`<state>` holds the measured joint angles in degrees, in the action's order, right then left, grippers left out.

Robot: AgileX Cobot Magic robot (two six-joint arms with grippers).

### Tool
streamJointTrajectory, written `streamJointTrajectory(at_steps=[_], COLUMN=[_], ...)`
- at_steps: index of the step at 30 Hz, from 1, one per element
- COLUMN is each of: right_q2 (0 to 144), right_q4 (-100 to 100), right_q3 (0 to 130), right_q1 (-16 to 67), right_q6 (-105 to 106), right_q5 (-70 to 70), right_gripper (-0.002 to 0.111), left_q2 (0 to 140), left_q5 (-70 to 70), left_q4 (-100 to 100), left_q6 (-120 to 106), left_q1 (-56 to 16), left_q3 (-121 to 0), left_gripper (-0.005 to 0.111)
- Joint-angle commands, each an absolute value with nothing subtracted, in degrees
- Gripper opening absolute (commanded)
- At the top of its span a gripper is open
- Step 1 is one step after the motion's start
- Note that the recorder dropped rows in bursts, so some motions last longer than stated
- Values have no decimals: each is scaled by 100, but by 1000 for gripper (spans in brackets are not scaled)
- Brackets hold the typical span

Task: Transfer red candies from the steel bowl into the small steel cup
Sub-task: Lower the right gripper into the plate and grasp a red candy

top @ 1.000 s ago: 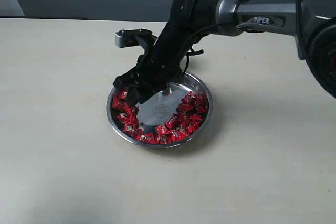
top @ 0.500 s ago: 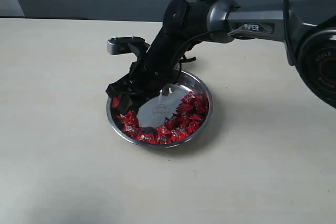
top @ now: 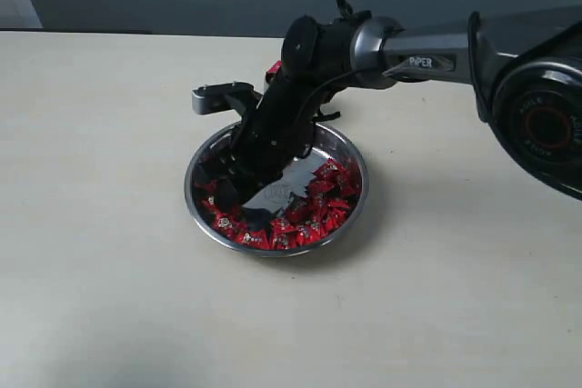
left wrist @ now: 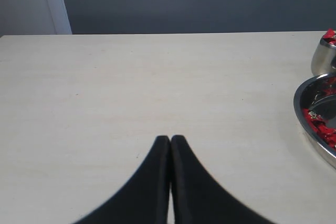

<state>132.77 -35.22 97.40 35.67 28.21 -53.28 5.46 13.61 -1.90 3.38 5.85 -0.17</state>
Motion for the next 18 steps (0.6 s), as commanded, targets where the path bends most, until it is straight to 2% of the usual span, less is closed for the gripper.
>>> streamJointTrajectory(at_steps=[1,4,6,9,18], right_q2=[13341,13352,13314,13191,12469], right_q4=[-3505,-3505,-3505,-3446,-2124], right_q3=[9733,9733,9733,9733,9747], right_q1=[3562,3562,3562,3538,3535], right_q6=[2843,2843,2843,2843,2635], right_q5=[-5323,-5323,-5253,-5209,-5133], right_gripper=[32,24,12,-1,-1], left_q2=[507,507,507,507,507], left_q5=[1337,1337,1337,1337,1337], left_q4=[-228,-228,-228,-228,-228], left_q6=[350,350,350,350,350], left_q1=[556,556,556,556,556], left_q3=[0,0,0,0,0], left_gripper=[0,0,0,0,0])
